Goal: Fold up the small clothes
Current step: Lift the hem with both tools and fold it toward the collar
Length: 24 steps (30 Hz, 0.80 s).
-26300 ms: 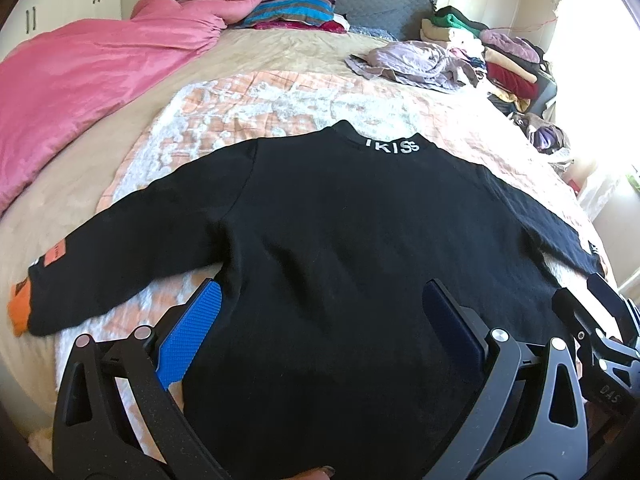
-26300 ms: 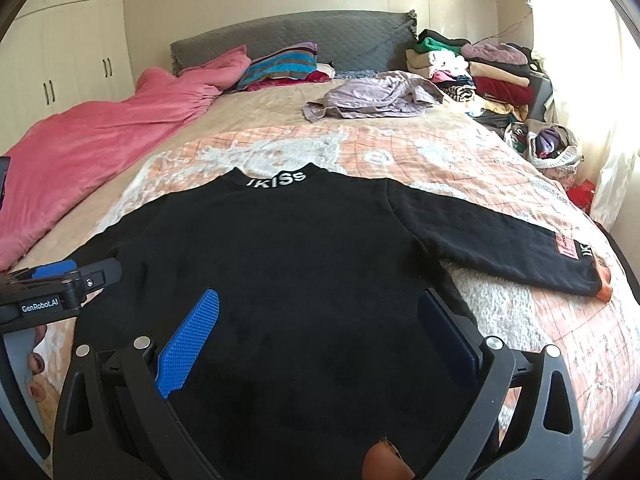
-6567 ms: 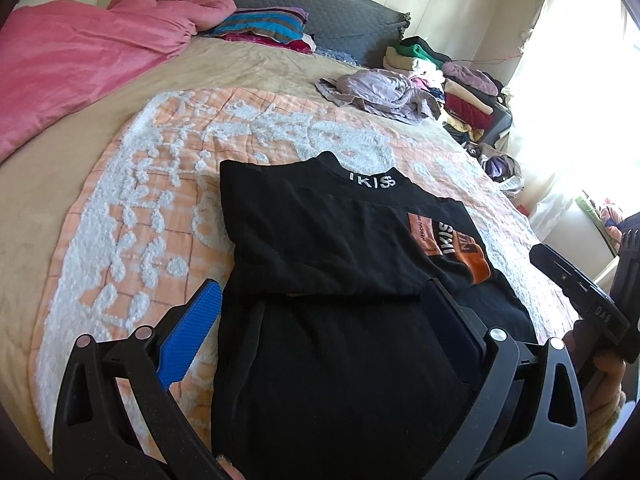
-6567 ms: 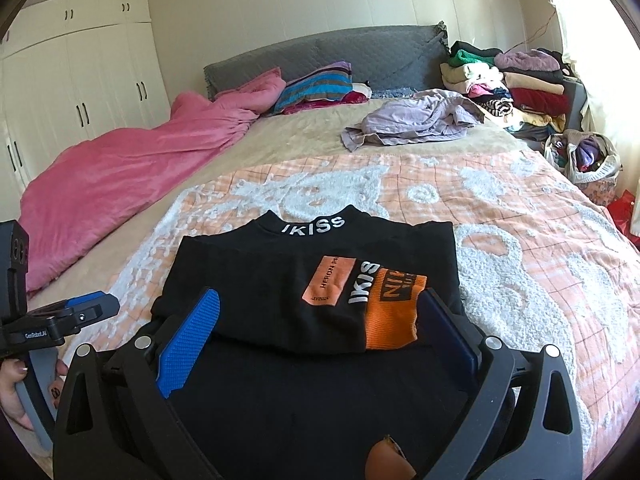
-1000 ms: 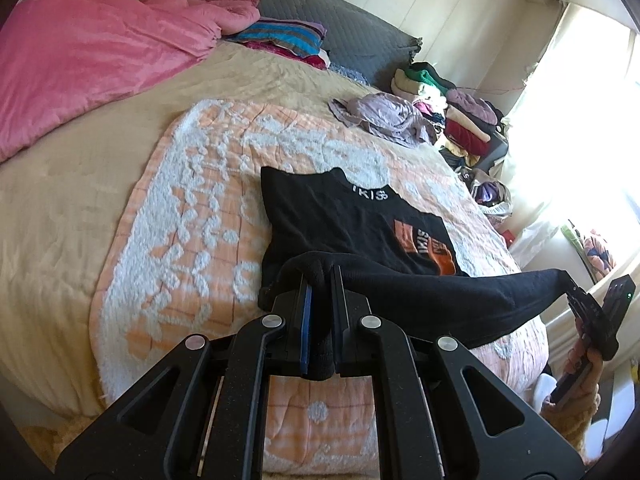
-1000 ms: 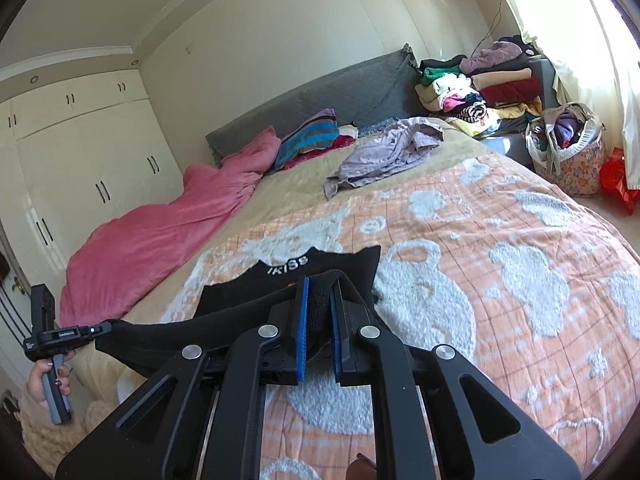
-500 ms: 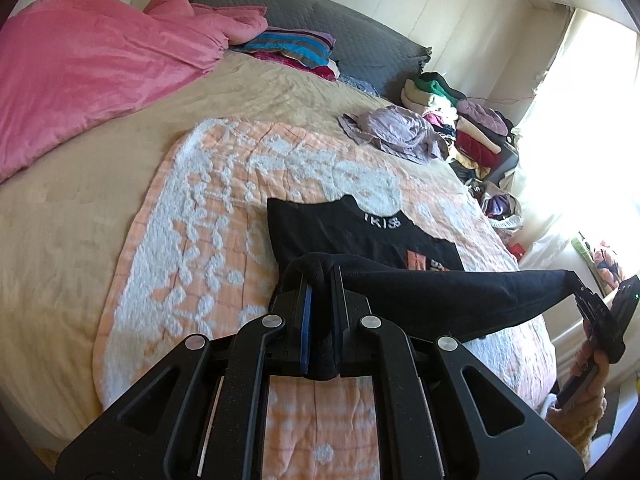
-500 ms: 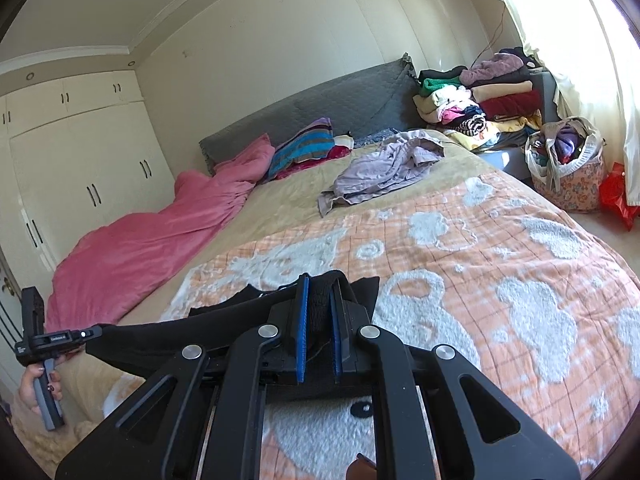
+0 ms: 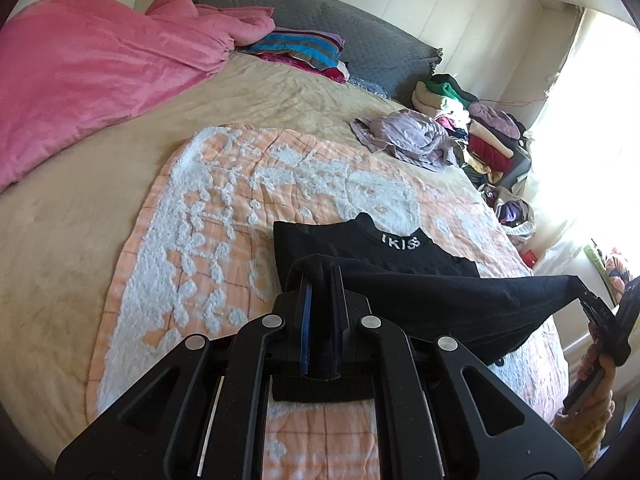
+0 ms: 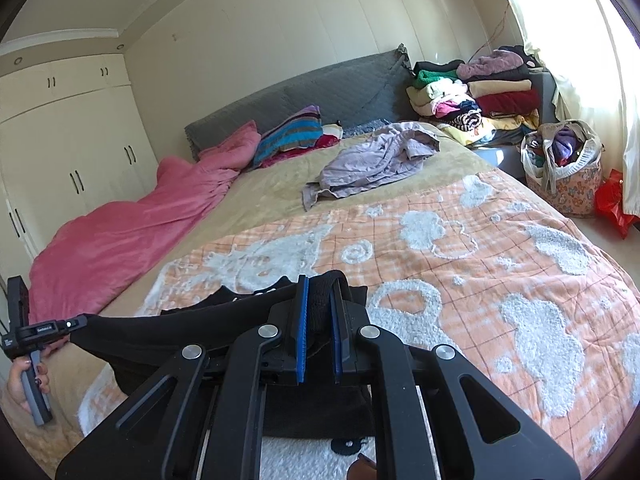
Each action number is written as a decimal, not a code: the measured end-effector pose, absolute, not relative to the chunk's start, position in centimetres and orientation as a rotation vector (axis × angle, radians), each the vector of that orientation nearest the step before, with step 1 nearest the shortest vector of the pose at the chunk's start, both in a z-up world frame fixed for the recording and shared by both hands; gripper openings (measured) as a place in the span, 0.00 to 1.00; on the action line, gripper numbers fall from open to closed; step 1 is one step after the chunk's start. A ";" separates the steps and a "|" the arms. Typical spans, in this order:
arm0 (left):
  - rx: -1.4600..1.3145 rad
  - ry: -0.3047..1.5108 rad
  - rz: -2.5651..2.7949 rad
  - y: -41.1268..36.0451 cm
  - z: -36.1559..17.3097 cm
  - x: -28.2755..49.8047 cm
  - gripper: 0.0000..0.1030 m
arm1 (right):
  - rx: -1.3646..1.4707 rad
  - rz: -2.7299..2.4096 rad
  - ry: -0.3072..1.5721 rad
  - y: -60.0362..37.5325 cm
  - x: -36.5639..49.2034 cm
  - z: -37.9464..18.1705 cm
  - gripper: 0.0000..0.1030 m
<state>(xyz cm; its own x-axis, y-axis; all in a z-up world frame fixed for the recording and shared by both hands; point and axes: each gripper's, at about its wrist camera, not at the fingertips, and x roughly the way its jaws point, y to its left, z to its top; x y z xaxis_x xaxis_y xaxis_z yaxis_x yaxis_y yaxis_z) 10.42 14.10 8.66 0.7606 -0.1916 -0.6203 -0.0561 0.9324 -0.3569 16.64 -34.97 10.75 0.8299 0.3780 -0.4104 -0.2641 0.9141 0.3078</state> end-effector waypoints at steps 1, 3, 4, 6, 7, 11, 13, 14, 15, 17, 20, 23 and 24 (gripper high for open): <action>-0.369 0.709 -0.072 14.2 8.5 10.9 0.02 | 0.244 0.344 0.486 -35.0 16.8 10.7 0.08; -0.367 0.711 -0.068 14.2 8.2 11.4 0.02 | 0.237 0.337 0.494 -34.7 17.5 10.3 0.08; -0.365 0.713 -0.066 14.3 8.1 11.7 0.02 | 0.235 0.335 0.496 -34.6 17.7 10.3 0.08; -0.361 0.719 -0.062 14.4 7.6 12.3 0.02 | 0.232 0.331 0.504 -34.5 18.4 9.9 0.08; -0.359 0.723 -0.060 14.4 7.4 12.7 0.02 | 0.230 0.326 0.510 -34.4 18.7 9.6 0.08; -0.362 0.737 -0.056 14.6 6.3 13.6 0.02 | 0.222 0.311 0.537 -33.9 20.2 8.6 0.08; -0.364 0.745 -0.053 14.8 5.6 14.2 0.02 | 0.212 0.303 0.555 -33.6 21.1 8.0 0.08; -0.365 0.747 -0.050 14.9 5.3 14.4 0.02 | 0.207 0.298 0.562 -33.4 21.3 7.8 0.08; -0.367 0.749 -0.049 15.0 5.0 14.6 0.03 | 0.203 0.293 0.571 -33.2 21.6 7.5 0.08; -0.373 0.753 -0.044 15.2 4.4 15.1 0.03 | 0.195 0.284 0.587 -33.0 22.3 6.9 0.08; -0.368 0.757 -0.038 15.2 3.6 15.7 0.03 | 0.187 0.267 0.609 -32.7 23.0 5.9 0.09; -0.350 0.758 -0.030 15.0 2.9 16.0 0.04 | 0.175 0.250 0.624 -32.5 23.4 5.2 0.09; -0.342 0.758 -0.027 14.9 2.7 16.1 0.05 | 0.176 0.246 0.630 -32.4 23.6 5.0 0.09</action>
